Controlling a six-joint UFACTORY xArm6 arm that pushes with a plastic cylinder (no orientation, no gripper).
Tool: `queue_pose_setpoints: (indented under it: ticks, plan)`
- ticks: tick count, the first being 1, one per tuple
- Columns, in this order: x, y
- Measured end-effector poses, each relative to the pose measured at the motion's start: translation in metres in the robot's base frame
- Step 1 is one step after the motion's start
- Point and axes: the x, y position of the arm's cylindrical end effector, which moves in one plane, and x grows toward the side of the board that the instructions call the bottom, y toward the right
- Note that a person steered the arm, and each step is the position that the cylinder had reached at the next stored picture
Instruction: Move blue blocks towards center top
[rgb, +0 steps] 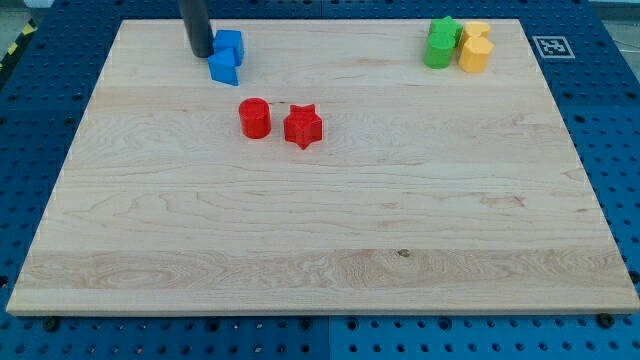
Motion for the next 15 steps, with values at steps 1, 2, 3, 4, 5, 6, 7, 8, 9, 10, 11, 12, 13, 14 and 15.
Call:
queue_pose_setpoints:
  ticks: [1, 2, 3, 4, 5, 6, 7, 8, 9, 10, 11, 12, 13, 14, 15]
  plan:
    - [-0.006, -0.031]
    - [-0.008, -0.006]
    - [-0.015, 0.023]
    - [-0.015, 0.011]
    - [-0.005, -0.002]
    - [0.012, 0.015]
    - [0.015, 0.061]
    - [0.015, 0.086]
    - [0.015, 0.034]
    - [0.014, -0.042]
    - [0.036, -0.059]
    - [0.052, -0.013]
    - [0.053, 0.031]
    - [0.049, 0.062]
    - [0.065, 0.066]
